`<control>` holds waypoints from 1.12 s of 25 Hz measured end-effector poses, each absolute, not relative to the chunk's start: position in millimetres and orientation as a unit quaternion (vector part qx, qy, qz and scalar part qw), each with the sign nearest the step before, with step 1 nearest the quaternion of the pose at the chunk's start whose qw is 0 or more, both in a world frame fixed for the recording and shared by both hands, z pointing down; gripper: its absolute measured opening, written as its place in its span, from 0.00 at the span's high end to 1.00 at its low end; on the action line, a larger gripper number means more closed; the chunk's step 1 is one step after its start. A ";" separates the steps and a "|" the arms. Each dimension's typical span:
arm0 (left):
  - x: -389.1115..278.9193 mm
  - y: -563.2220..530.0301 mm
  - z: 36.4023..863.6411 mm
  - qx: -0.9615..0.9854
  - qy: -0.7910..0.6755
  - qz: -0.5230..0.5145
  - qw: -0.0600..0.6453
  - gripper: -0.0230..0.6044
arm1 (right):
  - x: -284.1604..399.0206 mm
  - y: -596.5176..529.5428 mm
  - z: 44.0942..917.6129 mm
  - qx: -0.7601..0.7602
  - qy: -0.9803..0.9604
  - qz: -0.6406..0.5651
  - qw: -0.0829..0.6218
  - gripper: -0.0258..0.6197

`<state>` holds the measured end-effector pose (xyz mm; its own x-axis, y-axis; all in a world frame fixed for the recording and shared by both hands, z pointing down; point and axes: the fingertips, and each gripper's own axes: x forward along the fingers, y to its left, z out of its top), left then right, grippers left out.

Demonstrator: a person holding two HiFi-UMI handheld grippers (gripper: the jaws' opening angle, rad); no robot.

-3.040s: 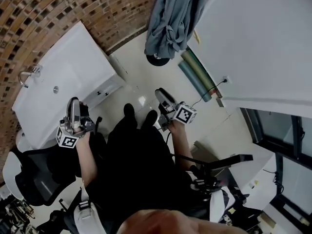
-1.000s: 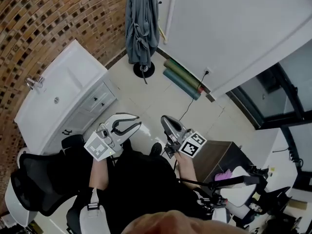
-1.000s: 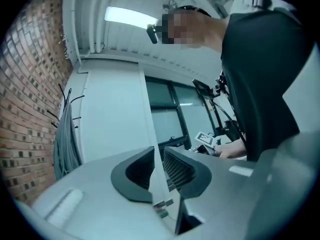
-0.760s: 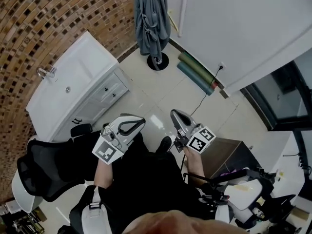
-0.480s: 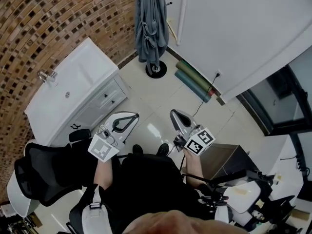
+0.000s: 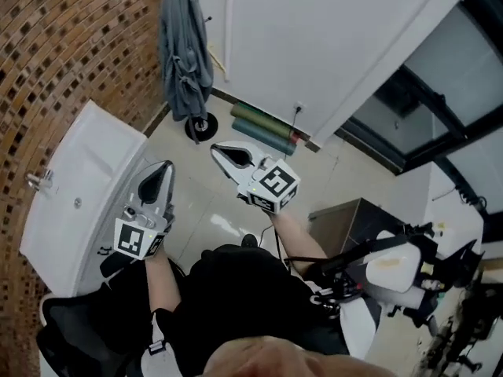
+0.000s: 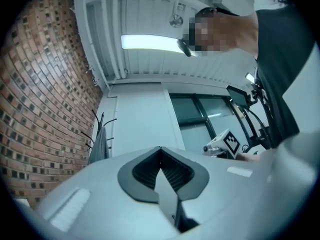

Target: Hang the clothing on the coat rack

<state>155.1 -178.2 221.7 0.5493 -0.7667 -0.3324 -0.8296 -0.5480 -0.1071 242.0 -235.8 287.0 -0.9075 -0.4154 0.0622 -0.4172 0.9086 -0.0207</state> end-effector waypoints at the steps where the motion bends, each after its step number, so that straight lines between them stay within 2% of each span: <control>1: 150.5 -182.7 217.1 -0.866 0.464 0.130 0.131 0.96 | 239.7 -237.3 285.0 0.216 -0.976 0.019 0.033 0.96; 7: 201.6 -189.7 201.4 -0.871 0.448 0.140 0.142 0.96 | 283.7 -232.1 263.9 0.218 -0.976 -0.005 0.008 0.96; 15: 210.7 -173.5 191.5 -0.875 0.429 0.169 0.146 0.96 | 298.7 -223.7 244.0 0.230 -0.973 -0.019 -0.016 0.96; 20: 244.5 -162.9 188.4 -0.884 0.409 0.166 0.154 0.96 | 336.0 -210.4 235.3 0.241 -0.969 -0.035 -0.040 0.96; 23: 237.6 -163.6 186.9 -0.885 0.408 0.161 0.153 0.96 | 330.0 -207.2 227.7 0.247 -0.967 -0.023 -0.064 0.96; 28: 227.6 -162.5 196.0 -0.885 0.421 0.136 0.147 0.96 | 322.8 -201.6 222.4 0.241 -0.968 -0.029 -0.067 0.96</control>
